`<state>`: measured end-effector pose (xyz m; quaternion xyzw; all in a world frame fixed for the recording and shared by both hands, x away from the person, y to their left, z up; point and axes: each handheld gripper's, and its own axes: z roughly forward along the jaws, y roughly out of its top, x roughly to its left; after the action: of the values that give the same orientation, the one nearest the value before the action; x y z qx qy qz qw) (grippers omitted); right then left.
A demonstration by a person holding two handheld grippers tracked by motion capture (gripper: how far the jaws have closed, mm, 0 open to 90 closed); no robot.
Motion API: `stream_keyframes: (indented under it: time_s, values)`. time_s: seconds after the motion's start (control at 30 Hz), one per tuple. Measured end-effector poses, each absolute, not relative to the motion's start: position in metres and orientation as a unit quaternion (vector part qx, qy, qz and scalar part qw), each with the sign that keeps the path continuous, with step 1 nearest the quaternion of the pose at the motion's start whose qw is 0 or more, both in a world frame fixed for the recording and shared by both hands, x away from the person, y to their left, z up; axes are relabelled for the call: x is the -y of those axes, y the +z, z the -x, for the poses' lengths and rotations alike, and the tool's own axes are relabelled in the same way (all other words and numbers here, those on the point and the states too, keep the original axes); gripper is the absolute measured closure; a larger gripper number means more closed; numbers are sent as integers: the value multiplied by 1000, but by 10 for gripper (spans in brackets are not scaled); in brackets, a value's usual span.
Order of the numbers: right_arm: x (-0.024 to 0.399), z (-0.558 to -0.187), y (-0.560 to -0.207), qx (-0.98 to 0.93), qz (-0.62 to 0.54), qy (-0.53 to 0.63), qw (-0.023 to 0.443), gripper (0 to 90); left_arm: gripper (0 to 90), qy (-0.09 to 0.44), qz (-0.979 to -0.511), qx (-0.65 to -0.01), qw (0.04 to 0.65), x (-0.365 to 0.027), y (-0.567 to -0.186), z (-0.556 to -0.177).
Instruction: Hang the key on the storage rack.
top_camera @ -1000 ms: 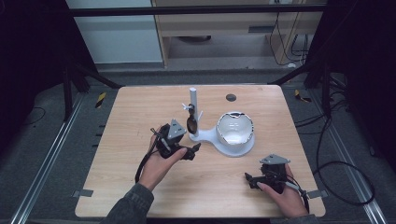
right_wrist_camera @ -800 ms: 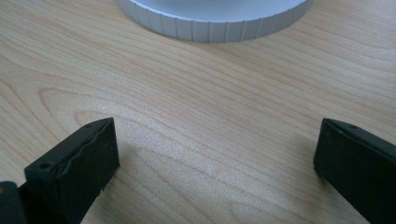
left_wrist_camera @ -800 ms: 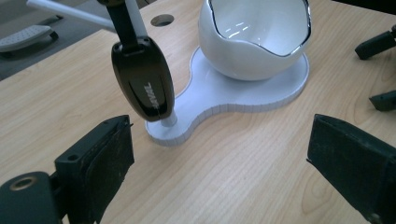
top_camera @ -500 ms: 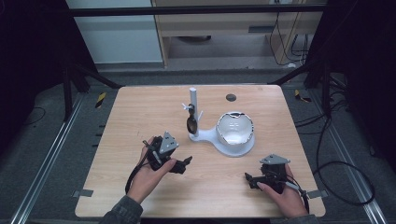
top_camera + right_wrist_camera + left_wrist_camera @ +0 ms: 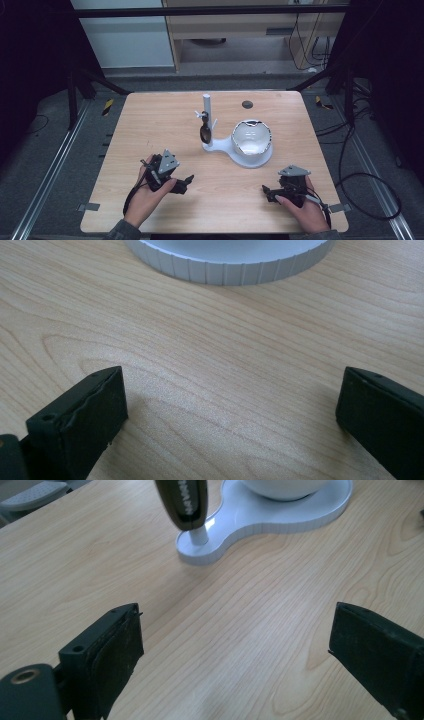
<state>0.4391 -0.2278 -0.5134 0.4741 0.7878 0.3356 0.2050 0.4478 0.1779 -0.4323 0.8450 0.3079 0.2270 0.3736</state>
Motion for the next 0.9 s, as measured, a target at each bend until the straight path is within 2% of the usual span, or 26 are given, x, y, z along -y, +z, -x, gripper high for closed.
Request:
stream_keyframes:
  time_s: [0.37,0.9]
  values:
    - [227,-439,-513,-787,-476,335,206,3,75,228,-822,-362,376,-228,-449,-447]
    - [226,-439,-514,-782,-484,333,210,4,73,223,-820,-419,321,-275,-475,-462]
